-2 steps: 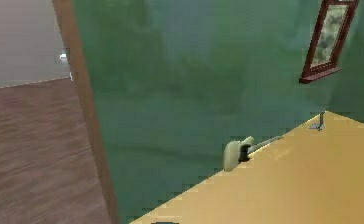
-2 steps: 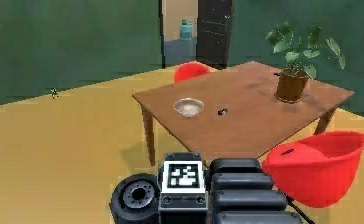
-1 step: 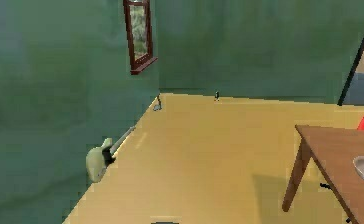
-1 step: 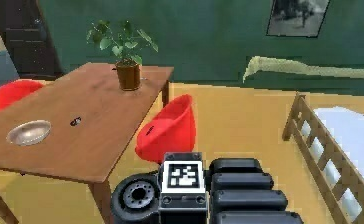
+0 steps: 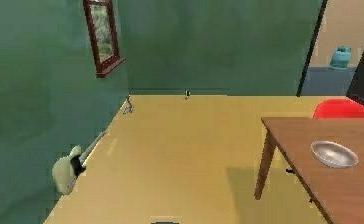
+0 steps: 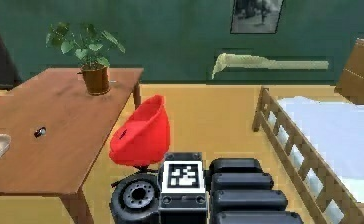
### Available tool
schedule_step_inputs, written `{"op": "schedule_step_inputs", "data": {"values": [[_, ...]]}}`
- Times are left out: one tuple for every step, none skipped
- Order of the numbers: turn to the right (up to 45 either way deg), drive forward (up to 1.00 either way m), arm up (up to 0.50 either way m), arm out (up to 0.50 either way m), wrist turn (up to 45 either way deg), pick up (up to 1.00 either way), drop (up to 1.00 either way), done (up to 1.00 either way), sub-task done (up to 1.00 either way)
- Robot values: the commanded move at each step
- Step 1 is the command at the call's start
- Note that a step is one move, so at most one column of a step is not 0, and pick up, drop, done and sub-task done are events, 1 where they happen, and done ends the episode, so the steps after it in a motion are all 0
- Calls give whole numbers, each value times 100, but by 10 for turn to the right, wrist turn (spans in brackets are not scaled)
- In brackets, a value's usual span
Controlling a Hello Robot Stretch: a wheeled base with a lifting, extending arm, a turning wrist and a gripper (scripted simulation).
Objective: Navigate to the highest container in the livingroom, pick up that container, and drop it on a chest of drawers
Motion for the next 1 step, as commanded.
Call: {"op": "schedule_step_inputs", "data": {"values": [[0, 100, 0, 0, 0, 0, 0, 0, 0]]}}
